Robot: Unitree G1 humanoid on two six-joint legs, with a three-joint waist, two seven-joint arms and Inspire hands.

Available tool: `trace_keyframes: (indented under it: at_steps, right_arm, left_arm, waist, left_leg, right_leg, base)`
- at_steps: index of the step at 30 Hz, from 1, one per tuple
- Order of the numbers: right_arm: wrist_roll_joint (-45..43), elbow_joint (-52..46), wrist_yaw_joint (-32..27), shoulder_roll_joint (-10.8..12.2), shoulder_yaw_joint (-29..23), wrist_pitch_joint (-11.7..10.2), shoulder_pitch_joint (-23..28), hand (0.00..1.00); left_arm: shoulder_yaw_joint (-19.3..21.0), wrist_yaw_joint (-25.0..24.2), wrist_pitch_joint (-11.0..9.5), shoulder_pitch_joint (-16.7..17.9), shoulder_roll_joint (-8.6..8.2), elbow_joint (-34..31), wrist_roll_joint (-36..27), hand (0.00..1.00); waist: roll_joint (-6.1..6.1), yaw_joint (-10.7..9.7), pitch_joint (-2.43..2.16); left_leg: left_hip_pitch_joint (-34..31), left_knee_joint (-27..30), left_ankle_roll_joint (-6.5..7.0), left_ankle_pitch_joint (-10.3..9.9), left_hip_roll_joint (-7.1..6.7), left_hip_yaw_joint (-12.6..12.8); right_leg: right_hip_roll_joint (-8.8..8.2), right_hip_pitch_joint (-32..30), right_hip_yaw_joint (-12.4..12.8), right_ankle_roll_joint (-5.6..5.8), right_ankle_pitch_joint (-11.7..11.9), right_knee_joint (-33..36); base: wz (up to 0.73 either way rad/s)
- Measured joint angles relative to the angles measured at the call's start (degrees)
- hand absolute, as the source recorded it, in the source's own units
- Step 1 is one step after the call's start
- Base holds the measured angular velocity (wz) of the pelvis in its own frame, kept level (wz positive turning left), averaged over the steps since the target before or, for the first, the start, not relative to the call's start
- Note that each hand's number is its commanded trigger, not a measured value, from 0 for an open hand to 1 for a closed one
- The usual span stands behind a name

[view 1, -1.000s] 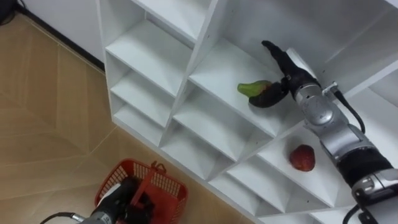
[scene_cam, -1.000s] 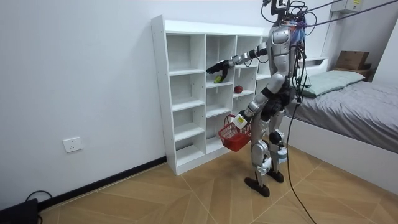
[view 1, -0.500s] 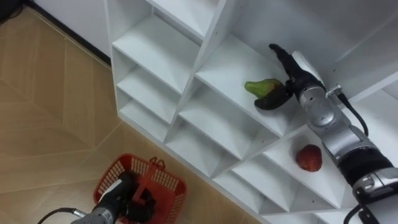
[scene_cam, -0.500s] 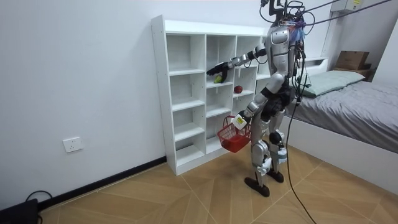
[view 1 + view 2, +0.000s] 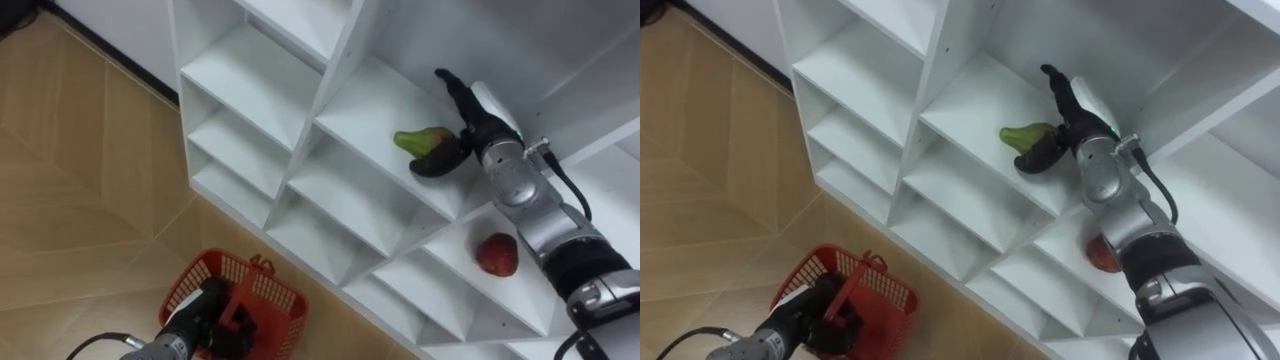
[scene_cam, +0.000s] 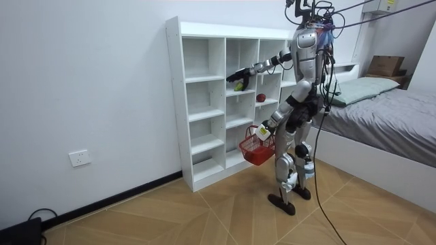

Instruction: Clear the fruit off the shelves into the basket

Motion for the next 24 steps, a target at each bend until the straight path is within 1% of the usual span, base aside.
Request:
trace_keyframes:
  at_steps: [5,11,15,24]
  right_arm:
    - [1.60,0.91,0.86,-0.09,-0.02,0.16,-0.29,0.00]
    - [3.88,2.55,4.65,-0.08,-0.01,0.17,-1.47,0.00]
    - [3.90,2.66,6.29,-0.09,-0.05,0.57,-1.65,0.00]
    - [5.07,3.16,8.30,-0.09,-0.05,1.37,-2.27,0.00]
  left_arm:
    - [-0.02,-0.01,0.00,0.07,-0.12,-0.74,0.08,1.00]
    - [-0.03,-0.03,0.00,0.15,-0.05,-1.26,0.09,1.00]
    - [-0.01,-0.04,0.00,0.05,-0.01,-1.26,0.14,1.00]
    - [0.11,-0.03,0.00,-0.04,0.03,-1.26,0.14,1.00]
  waist:
    - [-0.03,0.69,-0.02]
    - [0.04,0.71,0.03]
    - [0.28,0.72,0.22]
    - [0.32,0.75,0.25]
  left_leg:
    - [0.02,0.02,0.00,0.00,-0.01,-0.10]
    - [0.02,0.03,-0.09,0.08,-0.02,-0.11]
    - [0.00,0.08,-0.09,0.08,-0.02,-0.07]
    - [-0.05,0.13,-0.10,0.08,-0.04,-0.01]
  right_leg:
    - [0.01,-0.02,0.11,0.00,0.00,0.03]
    - [0.06,-0.08,0.22,-0.12,0.07,0.01]
    - [0.10,-0.10,0.21,-0.16,0.10,0.02]
    - [0.14,-0.24,0.19,-0.33,0.20,0.01]
  base:
    - [0.00]
    - [0.00]
    - [0.00]
    - [0.00]
